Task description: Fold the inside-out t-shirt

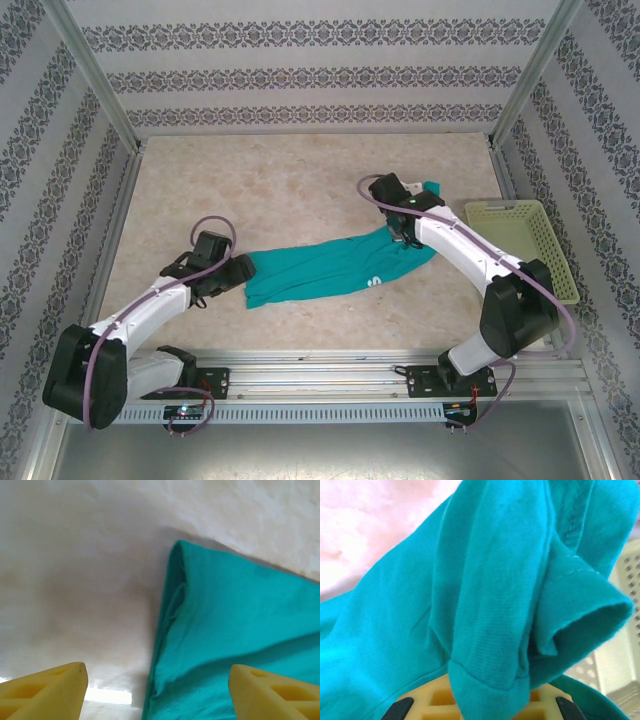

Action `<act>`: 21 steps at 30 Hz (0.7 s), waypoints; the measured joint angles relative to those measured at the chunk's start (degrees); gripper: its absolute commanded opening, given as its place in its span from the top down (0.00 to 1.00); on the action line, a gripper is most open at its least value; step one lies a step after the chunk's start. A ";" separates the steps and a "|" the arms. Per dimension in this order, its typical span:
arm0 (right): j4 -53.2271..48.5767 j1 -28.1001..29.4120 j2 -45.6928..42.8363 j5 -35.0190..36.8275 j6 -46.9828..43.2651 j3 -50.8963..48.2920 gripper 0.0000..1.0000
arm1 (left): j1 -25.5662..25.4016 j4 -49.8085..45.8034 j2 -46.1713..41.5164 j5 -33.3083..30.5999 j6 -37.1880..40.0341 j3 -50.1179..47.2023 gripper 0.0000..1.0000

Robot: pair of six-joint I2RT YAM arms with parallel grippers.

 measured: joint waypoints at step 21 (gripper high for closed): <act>-0.96 24.96 19.06 -11.54 10.08 17.90 0.96 | -2.36 14.29 -2.75 0.15 -4.70 -11.72 0.50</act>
